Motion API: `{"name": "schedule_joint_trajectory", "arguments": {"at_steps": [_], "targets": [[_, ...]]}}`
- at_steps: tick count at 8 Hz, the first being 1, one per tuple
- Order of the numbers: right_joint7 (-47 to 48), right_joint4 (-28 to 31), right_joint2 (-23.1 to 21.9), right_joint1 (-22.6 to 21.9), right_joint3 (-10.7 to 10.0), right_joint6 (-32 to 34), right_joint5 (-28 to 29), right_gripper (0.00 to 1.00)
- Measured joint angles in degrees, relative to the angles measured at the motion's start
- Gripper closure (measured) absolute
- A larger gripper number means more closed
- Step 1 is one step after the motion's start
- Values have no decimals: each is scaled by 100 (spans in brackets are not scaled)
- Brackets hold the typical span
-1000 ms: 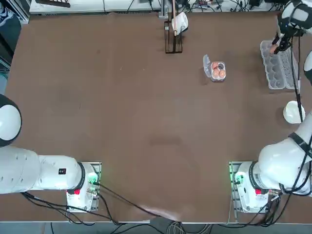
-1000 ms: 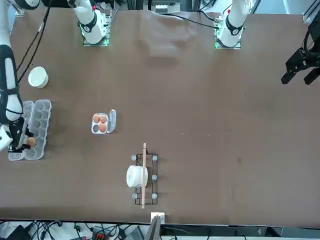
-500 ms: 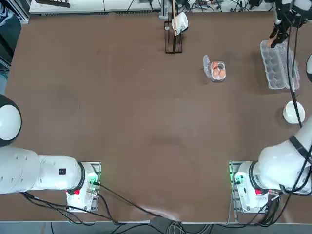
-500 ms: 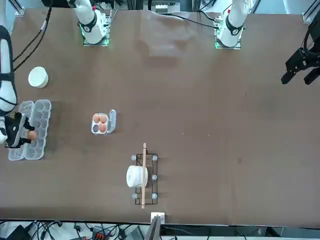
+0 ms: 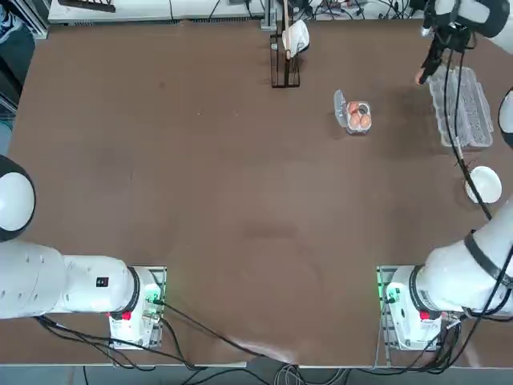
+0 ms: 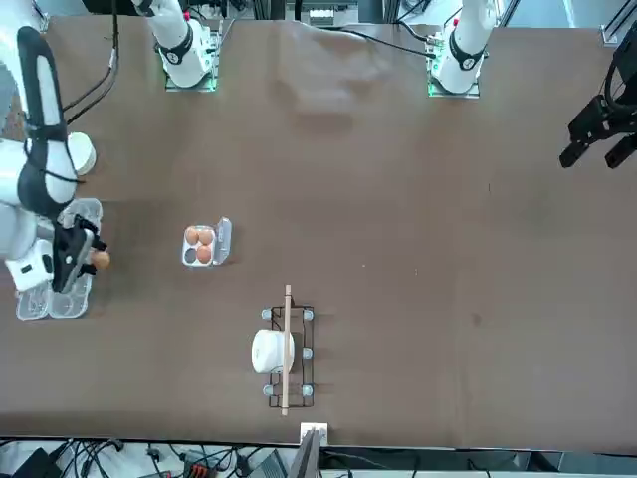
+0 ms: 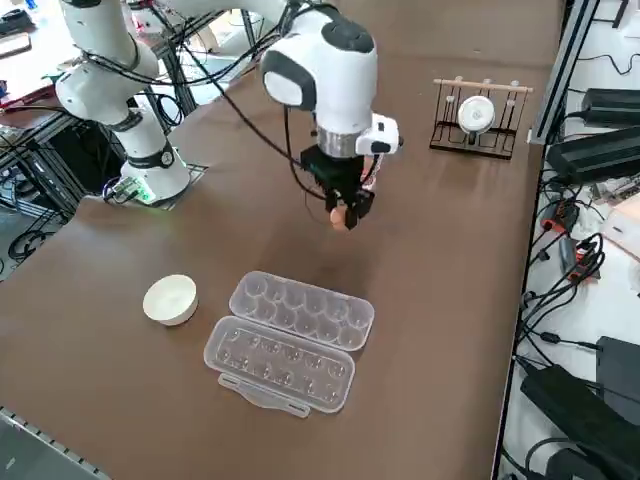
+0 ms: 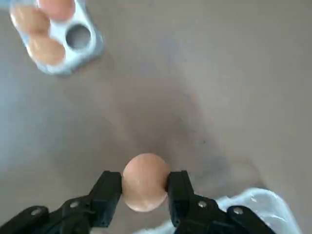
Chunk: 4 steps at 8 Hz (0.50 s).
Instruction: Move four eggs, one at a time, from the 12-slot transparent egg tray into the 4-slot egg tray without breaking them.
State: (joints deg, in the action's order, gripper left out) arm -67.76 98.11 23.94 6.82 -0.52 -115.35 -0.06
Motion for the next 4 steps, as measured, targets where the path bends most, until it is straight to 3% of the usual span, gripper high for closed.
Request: {"name": "schedule_joint_trajectory", "arguments": {"at_steps": [4], "targets": [[1816,440,-269,-626,7,-21,0,43]]}}
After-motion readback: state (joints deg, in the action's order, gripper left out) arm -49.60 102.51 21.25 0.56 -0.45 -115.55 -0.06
